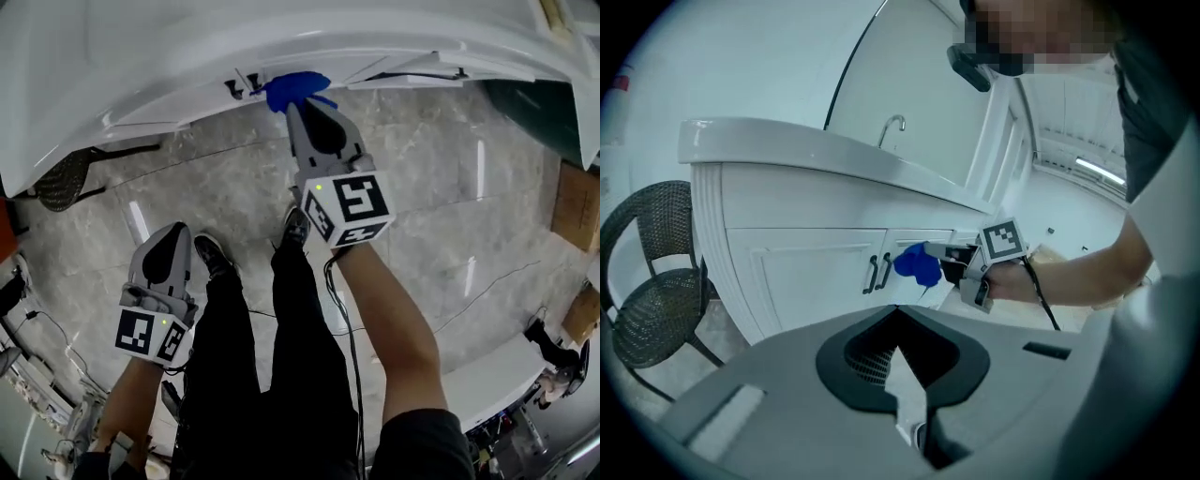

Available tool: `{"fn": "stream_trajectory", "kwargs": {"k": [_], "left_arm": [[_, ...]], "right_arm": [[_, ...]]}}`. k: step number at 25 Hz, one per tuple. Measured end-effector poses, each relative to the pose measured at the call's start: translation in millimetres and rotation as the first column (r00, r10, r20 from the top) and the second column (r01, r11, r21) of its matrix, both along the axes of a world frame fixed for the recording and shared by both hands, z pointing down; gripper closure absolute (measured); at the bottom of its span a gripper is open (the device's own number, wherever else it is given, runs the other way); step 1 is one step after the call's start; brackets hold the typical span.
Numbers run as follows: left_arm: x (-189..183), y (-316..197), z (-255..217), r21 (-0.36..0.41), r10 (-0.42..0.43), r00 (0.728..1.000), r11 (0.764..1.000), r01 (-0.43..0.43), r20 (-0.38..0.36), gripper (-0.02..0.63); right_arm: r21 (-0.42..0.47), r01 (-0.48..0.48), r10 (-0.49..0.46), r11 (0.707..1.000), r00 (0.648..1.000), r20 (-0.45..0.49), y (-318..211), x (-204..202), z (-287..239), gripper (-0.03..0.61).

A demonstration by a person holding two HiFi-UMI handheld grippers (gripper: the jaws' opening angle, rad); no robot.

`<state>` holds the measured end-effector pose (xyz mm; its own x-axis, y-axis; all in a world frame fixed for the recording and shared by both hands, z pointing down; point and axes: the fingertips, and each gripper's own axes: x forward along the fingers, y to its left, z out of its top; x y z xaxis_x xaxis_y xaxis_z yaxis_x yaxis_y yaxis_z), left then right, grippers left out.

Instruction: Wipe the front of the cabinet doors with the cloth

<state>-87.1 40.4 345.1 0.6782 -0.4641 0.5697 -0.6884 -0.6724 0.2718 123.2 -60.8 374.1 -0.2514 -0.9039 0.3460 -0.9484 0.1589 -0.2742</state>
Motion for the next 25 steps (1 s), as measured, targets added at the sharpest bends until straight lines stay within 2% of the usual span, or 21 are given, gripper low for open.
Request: {"fn": "stream_trajectory", "kwargs": {"k": [1,2,3,4,5,6,7,8,11,13,14,19,21,25], "left_arm": [[3.2,2.6,-0.6,0.000,0.006,1.000,1.000,-0.006,-0.001,0.615],[5.9,5.3,-0.3,-0.001,0.011,1.000,1.000,-0.011,-0.001,0.615],[8.0,8.0,1.1,-0.003,0.014,1.000,1.000,-0.014,0.000,0.615],[9.6,10.5,3.3,-0.007,0.016,1.000,1.000,-0.016,0.002,0.615],[10.6,13.1,6.0,-0.011,0.017,1.000,1.000,-0.017,0.004,0.615],[11.3,15.5,8.8,-0.016,0.016,1.000,1.000,-0.016,0.006,0.615],[11.8,17.7,11.4,-0.022,0.015,1.000,1.000,-0.015,0.008,0.615],[12.1,19.6,13.5,-0.026,0.014,1.000,1.000,-0.013,0.010,0.615],[13.3,22.2,17.0,-0.030,0.012,1.000,0.999,-0.011,0.018,0.615],[16.2,22.4,17.6,-0.030,0.014,1.000,0.999,-0.014,0.021,0.615],[18.7,22.5,17.6,-0.028,0.017,1.000,0.999,-0.016,0.023,0.615],[41.6,25.8,16.3,-0.025,0.040,0.999,0.999,-0.039,0.026,0.615],[53.9,27.8,15.7,-0.027,0.054,0.998,0.998,-0.053,0.027,0.615],[78.6,32.7,14.8,-0.036,0.087,0.996,0.996,-0.086,0.026,0.615]], "right_arm": [[0.032,0.074,-0.069,0.997,0.989,-0.127,-4.1,-9.0,-14.6,0.549],[0.050,0.152,-0.133,0.987,0.953,-0.272,-7.6,-20.2,-24.5,0.549],[0.069,0.223,-0.174,0.972,0.889,-0.424,-11.9,-32.7,-30.1,0.549],[0.094,0.291,-0.188,0.952,0.800,-0.569,-16.6,-45.7,-31.2,0.549],[0.104,0.357,-0.191,0.928,0.697,-0.691,-20.6,-57.9,-27.6,0.549],[0.094,0.416,-0.195,0.904,0.600,-0.776,-23.4,-67.9,-20.0,0.549],[0.074,0.458,-0.204,0.886,0.527,-0.825,-25.5,-74.4,-10.8,0.549],[0.054,0.483,-0.213,0.874,0.480,-0.851,-27.3,-76.9,-1.7,0.549],[0.015,0.493,-0.209,0.870,0.397,-0.893,-32.3,-63.3,16.3,0.549],[-0.001,0.468,-0.191,0.884,0.358,-0.914,-36.3,-41.1,21.3,0.549],[-0.006,0.448,-0.182,0.894,0.351,-0.918,-38.2,-27.6,22.4,0.549],[-0.012,0.344,-0.143,0.939,0.359,-0.922,-33.0,40.3,23.0,0.549],[-0.007,0.289,-0.120,0.957,0.374,-0.920,-28.7,70.5,23.4,0.549],[0.022,0.157,-0.048,0.987,0.427,-0.903,-23.2,138.2,16.0,0.549]]}}
